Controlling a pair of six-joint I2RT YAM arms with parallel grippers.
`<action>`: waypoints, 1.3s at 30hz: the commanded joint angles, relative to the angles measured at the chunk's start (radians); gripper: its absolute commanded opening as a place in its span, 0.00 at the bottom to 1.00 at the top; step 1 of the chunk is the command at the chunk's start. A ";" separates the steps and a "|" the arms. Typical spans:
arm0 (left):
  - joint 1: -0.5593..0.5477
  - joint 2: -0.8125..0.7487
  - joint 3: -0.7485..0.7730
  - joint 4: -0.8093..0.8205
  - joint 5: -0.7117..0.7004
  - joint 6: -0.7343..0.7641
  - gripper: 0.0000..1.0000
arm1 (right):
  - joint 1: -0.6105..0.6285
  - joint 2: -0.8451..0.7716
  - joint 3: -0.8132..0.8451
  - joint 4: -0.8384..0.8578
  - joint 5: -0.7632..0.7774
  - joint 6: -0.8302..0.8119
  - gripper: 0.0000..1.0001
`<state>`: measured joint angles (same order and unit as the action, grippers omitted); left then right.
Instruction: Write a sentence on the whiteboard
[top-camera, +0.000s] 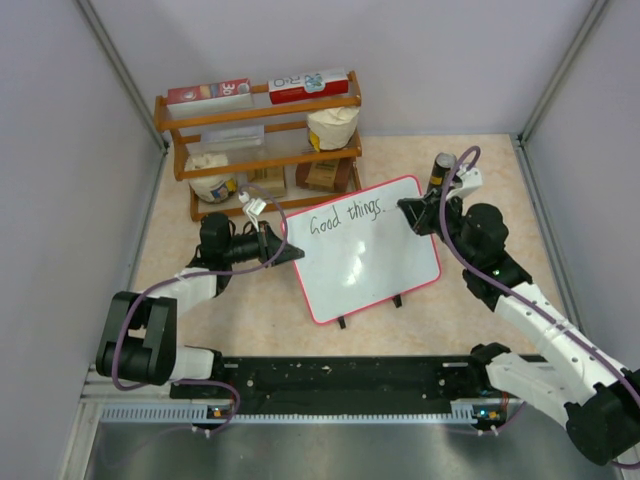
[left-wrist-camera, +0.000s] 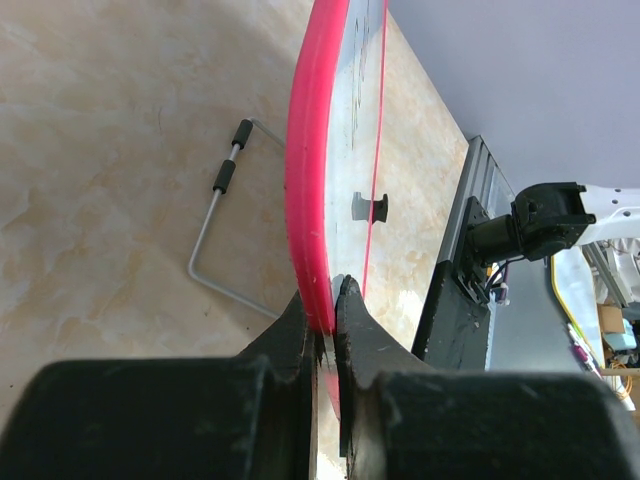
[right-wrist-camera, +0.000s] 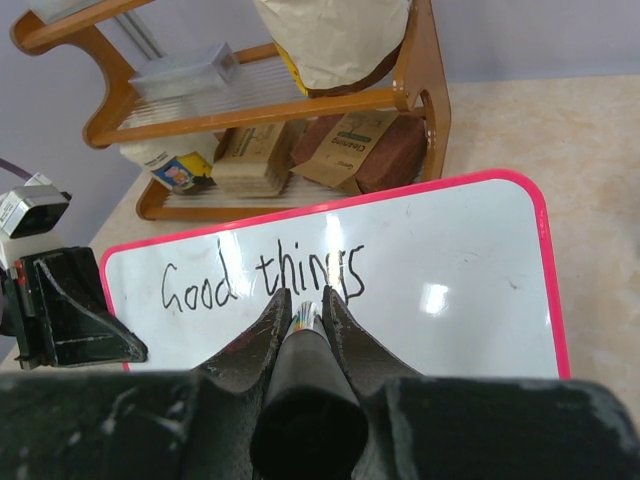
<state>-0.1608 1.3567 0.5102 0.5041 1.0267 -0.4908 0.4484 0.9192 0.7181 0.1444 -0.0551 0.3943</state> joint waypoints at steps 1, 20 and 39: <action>-0.037 0.025 -0.050 -0.095 -0.024 0.241 0.00 | -0.007 0.003 0.020 0.014 -0.011 -0.015 0.00; -0.039 0.022 -0.048 -0.101 -0.030 0.242 0.00 | 0.010 0.006 -0.019 0.078 -0.091 -0.043 0.00; -0.045 0.010 -0.055 -0.105 -0.037 0.247 0.00 | 0.317 0.141 0.015 0.173 0.024 -0.103 0.00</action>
<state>-0.1650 1.3487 0.5095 0.5007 1.0203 -0.4843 0.7136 1.0340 0.7013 0.2119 -0.0635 0.3134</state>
